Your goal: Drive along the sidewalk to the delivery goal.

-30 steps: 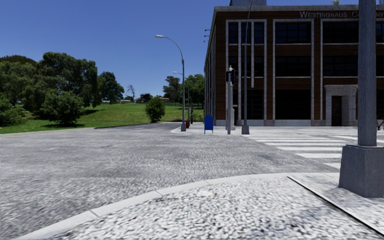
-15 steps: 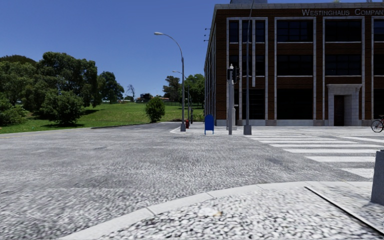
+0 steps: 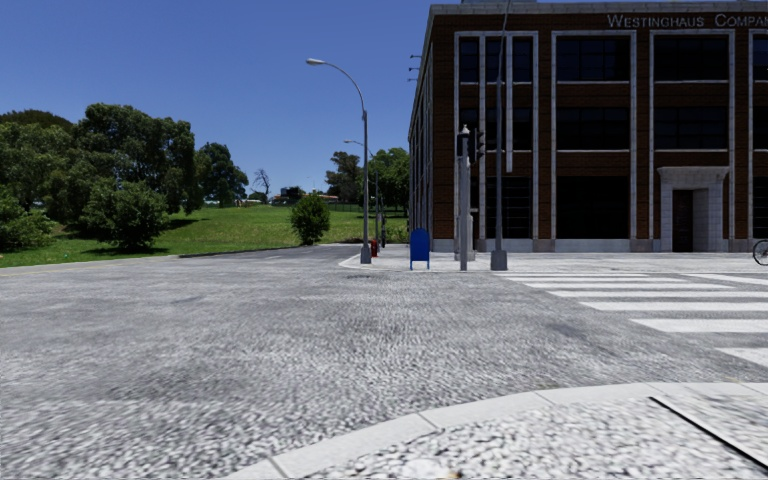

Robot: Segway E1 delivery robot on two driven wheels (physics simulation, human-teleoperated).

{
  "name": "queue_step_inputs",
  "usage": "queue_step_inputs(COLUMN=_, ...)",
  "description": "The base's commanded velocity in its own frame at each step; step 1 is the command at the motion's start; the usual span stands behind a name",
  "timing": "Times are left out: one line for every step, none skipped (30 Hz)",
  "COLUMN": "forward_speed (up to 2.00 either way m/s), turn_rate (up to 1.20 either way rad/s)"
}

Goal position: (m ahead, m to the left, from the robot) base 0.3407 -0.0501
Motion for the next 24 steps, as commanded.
queue_step_inputs(forward_speed=0.00, turn_rate=0.00)
queue_step_inputs(forward_speed=0.00, turn_rate=0.00)
queue_step_inputs(forward_speed=0.00, turn_rate=0.00)
queue_step_inputs(forward_speed=0.00, turn_rate=0.00)
queue_step_inputs(forward_speed=0.00, turn_rate=0.00)
queue_step_inputs(forward_speed=0.00, turn_rate=0.00)
queue_step_inputs(forward_speed=0.00, turn_rate=0.00)
queue_step_inputs(forward_speed=0.00, turn_rate=0.00)
queue_step_inputs(forward_speed=0.00, turn_rate=0.00)
queue_step_inputs(forward_speed=0.00, turn_rate=0.00)
queue_step_inputs(forward_speed=0.00, turn_rate=0.00)
queue_step_inputs(forward_speed=0.00, turn_rate=0.00)
queue_step_inputs(forward_speed=0.00, turn_rate=0.00)
queue_step_inputs(forward_speed=0.00, turn_rate=0.00)
queue_step_inputs(forward_speed=0.00, turn_rate=0.00)
queue_step_inputs(forward_speed=0.00, turn_rate=0.00)
queue_step_inputs(forward_speed=0.00, turn_rate=0.00)
queue_step_inputs(forward_speed=0.00, turn_rate=0.00)
queue_step_inputs(forward_speed=0.00, turn_rate=0.00)
queue_step_inputs(forward_speed=0.00, turn_rate=0.00)
queue_step_inputs(forward_speed=0.00, turn_rate=0.00)
queue_step_inputs(forward_speed=0.00, turn_rate=0.00)
queue_step_inputs(forward_speed=0.00, turn_rate=0.00)
queue_step_inputs(forward_speed=0.00, turn_rate=0.00)
